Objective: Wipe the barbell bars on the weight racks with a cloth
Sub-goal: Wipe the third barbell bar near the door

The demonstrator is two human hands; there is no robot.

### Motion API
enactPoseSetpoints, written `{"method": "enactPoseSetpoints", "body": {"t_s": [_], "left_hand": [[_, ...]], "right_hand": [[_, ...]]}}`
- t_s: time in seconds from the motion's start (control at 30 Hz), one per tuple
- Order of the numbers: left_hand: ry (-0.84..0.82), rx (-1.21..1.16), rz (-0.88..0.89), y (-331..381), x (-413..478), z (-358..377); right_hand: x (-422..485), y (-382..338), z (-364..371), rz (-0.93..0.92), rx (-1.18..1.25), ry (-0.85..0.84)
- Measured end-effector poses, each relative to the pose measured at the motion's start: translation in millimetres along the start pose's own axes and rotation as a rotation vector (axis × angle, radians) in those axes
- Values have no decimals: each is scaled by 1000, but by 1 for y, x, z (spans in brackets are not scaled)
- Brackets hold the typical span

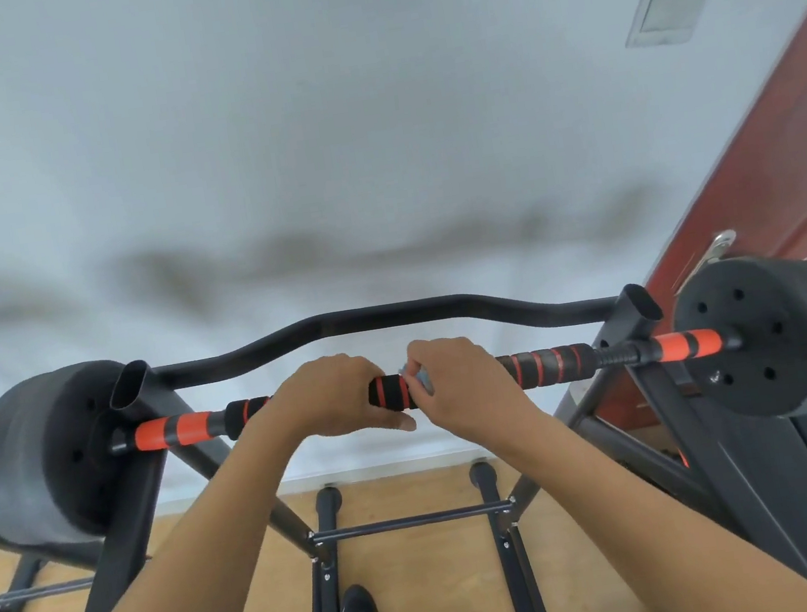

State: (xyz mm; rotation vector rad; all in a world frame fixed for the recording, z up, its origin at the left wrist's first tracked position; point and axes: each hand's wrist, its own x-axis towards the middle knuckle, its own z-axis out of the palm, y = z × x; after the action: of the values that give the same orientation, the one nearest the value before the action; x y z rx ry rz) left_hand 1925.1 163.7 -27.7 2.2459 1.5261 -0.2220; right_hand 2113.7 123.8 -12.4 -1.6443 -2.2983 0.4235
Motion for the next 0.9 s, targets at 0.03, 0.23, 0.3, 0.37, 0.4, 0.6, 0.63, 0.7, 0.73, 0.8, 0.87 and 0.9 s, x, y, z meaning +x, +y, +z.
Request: {"method": "enactPoseSetpoints", "body": {"t_s": [0.03, 0.23, 0.3, 0.37, 0.4, 0.6, 0.63, 0.7, 0.73, 0.8, 0.87, 0.9], "left_hand": [[-123, -135, -5, 0, 4, -7], [-373, -373, 17, -1, 5, -29], [-143, -191, 57, 2, -4, -20], [179, 183, 79, 3, -13, -5], [291, 310, 82, 5, -18, 4], [449, 393, 53, 4, -14, 27], [418, 379, 60, 3, -13, 25], [326, 320, 68, 2, -8, 17], [252, 275, 59, 2, -6, 12], [85, 166, 26, 3, -1, 3], [-73, 38, -4, 3, 4, -8], [-144, -42, -13, 3, 6, -13]], "right_hand": [[-2, 0, 1, -6, -9, 4], [-10, 1, 3, -63, -70, 5], [-12, 1, -1, -71, -46, -11], [-6, 2, -7, -74, -42, -31], [-1, 3, -9, -69, -36, -34], [9, 2, -3, -49, -76, -9], [7, 1, -1, -56, -89, -2], [3, 1, 2, -75, -96, 9], [1, 2, 2, -79, -98, 7], [-1, 3, 1, -92, -113, -1], [-7, 4, 0, -124, -123, 4], [-12, 4, 0, -141, -127, 5]]}}
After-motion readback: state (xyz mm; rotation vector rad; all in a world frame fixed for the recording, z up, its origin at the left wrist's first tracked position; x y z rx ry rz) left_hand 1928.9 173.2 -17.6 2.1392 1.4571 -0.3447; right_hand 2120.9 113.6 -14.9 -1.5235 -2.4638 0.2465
